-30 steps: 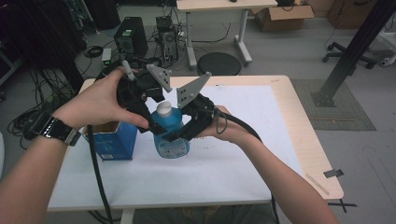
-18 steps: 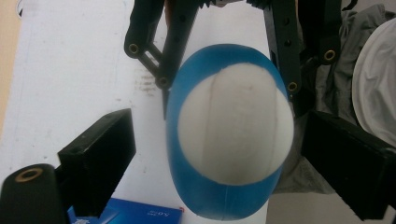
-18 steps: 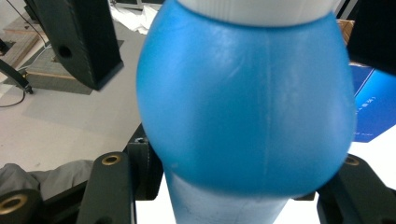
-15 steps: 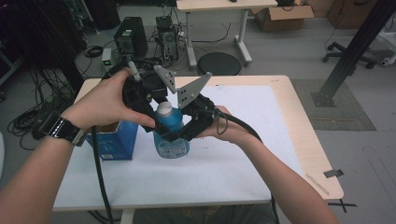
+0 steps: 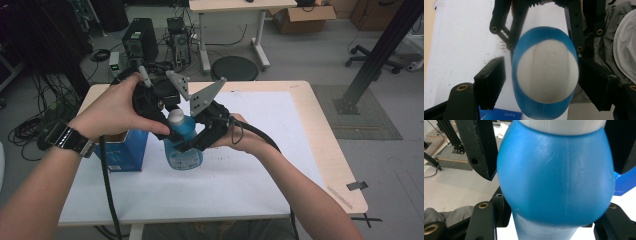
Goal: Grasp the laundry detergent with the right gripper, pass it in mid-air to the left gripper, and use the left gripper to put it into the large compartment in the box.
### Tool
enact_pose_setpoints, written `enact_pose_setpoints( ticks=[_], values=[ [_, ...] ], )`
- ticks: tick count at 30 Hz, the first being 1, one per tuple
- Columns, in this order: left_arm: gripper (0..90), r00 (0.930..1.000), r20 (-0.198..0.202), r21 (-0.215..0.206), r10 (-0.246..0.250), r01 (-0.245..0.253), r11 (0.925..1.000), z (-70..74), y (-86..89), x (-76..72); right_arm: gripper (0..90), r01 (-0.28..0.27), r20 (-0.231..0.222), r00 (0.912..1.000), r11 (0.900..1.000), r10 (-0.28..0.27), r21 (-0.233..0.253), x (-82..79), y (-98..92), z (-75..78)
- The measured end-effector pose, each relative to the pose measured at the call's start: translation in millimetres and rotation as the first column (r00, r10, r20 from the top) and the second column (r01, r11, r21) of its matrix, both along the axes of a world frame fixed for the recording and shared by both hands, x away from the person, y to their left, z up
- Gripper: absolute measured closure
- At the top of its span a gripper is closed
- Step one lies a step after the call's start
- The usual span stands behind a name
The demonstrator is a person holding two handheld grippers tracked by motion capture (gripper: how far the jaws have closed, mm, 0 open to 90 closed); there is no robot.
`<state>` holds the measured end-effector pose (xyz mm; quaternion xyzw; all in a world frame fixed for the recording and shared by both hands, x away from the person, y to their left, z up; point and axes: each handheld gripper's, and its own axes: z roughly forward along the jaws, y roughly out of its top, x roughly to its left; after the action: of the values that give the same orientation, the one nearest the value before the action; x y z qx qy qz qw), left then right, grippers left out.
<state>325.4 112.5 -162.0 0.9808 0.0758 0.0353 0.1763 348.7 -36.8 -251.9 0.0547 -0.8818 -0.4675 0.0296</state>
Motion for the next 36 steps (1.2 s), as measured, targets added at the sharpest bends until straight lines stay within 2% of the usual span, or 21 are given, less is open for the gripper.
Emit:
enact_pose_setpoints(
  ticks=[20,36],
  values=[
    [36.5,0.9999,-0.012,0.032,0.003,-0.003,0.9995,-1.1,-3.1,-0.9,43.0,0.0,0.008,1.0,1.0,0.0,-0.008,-1.2,1.1,-0.5],
    [37.9,0.9995,-0.006,0.057,0.03,-0.03,0.9979,0.0,-7.0,-1.5,42.5,0.001,-0.001,1.0,1.0,-0.001,-0.009,0.7,0.8,-1.5]
  ],
)
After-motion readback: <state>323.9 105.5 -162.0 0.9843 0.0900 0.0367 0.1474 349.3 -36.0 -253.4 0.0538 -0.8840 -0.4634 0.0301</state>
